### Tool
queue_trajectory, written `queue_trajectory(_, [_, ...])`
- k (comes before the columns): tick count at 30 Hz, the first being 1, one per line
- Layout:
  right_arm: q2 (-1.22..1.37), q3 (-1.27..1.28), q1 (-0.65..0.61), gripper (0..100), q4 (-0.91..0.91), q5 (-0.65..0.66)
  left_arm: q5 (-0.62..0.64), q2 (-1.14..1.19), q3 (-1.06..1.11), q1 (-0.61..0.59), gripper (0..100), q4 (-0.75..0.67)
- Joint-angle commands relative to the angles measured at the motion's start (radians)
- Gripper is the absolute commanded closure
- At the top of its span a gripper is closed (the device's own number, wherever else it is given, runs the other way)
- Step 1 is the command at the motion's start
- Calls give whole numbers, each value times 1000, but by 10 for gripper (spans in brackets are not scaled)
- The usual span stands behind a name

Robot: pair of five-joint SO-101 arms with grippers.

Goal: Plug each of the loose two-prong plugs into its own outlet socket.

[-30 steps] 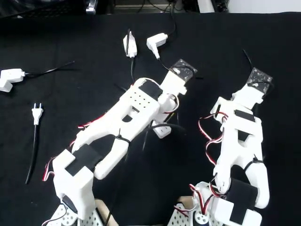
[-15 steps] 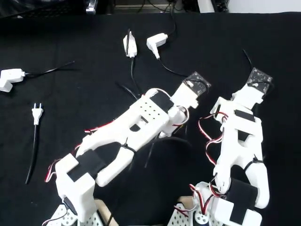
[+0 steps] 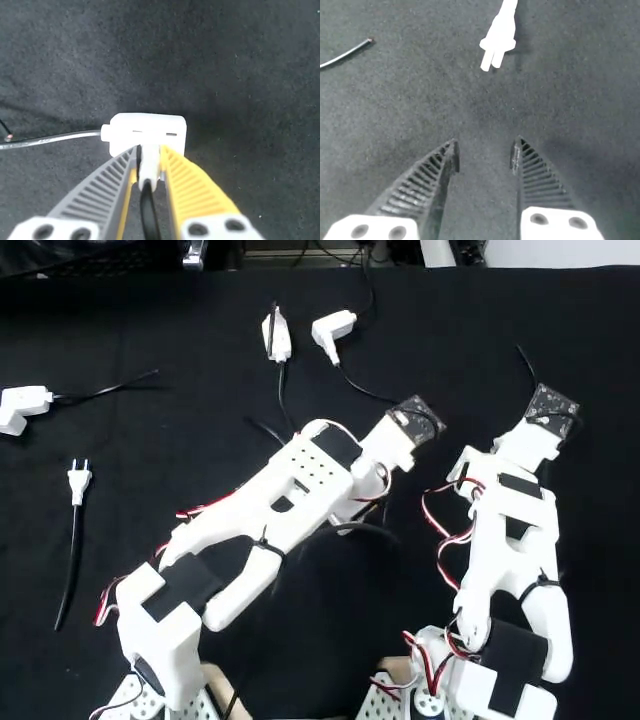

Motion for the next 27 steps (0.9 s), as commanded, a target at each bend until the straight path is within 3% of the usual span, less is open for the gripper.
queue_trajectory(1, [-38,-2,-3,814,-17,-9,-15,-25,-38,-12,971,18])
queue_trajectory(15, [-38,-2,-3,815,-17,-9,-133,-100,-4,-33,971,5])
queue_trajectory(27, [-36,-4,-3,815,-21,-9,-152,-107,105,-44,971,-121])
